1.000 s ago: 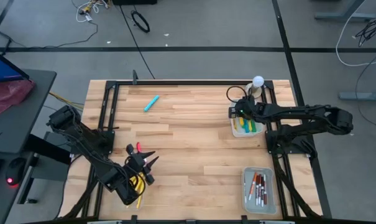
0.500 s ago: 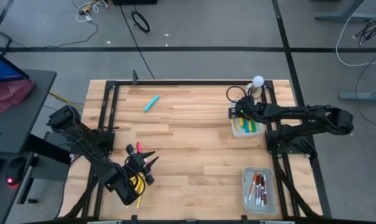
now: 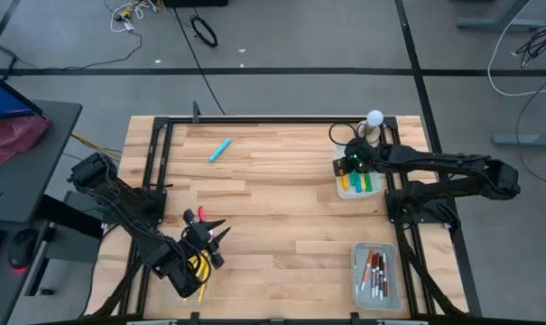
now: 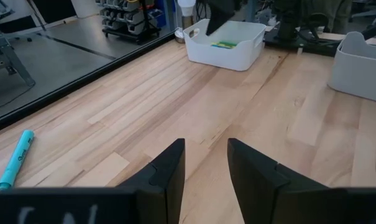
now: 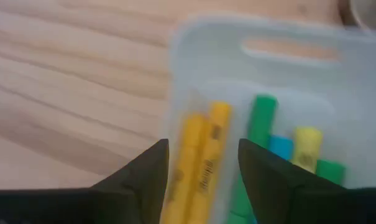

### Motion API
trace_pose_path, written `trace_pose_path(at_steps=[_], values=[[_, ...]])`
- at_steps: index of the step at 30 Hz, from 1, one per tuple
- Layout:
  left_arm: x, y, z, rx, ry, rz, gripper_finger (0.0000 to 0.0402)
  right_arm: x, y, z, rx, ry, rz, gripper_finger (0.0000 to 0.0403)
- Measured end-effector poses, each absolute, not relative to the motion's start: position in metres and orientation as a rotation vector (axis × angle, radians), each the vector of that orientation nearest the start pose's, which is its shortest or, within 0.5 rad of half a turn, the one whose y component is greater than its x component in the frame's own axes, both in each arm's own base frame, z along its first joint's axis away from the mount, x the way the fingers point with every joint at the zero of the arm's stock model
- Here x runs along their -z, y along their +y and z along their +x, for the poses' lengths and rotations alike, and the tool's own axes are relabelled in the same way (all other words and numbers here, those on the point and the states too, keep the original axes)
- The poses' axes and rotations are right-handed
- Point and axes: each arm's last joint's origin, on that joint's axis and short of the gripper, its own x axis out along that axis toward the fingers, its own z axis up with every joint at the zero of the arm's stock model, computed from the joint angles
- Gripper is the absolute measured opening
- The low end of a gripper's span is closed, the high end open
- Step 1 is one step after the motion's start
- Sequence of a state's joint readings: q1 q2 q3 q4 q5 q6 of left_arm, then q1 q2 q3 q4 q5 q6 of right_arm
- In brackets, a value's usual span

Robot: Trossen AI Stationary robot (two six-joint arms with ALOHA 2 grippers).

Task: Pick & Place Markers
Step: Put the pink pen into the transparent bin

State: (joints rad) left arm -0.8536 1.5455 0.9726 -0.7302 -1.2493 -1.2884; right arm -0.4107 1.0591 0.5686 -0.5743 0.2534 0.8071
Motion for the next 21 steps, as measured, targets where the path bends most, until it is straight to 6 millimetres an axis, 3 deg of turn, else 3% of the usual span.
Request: trace_pose_path(at_steps=[4, 7, 13, 17, 21], values=[[-0.211, -0.187, 0.2, -0.624, 0.301, -0.097, 0.0126, -0.216, -0.072, 0.173, 0.931, 0.748, 0.741, 0.0195], [-0.211, -0.187, 0.2, -0.624, 0.301, -0.096, 0.0126, -0.251, -0.063, 0.185, 0.827, 0.654, 0.695, 0.0182], [-0.211, -0.187, 0.199, -0.62, 0.312, -0.1, 0.0126, -0.31, -0.028, 0.213, 0.564, 0.367, 0.515, 0.0152], [-0.218, -0.182, 0.198, -0.627, 0.31, -0.12, 0.0126, -0.32, 0.006, 0.235, 0.338, 0.193, 0.417, 0.0135], [-0.225, -0.169, 0.197, -0.641, 0.379, -0.173, 0.0126, -0.302, 0.041, 0.256, 0.187, 0.148, 0.331, 0.0121]])
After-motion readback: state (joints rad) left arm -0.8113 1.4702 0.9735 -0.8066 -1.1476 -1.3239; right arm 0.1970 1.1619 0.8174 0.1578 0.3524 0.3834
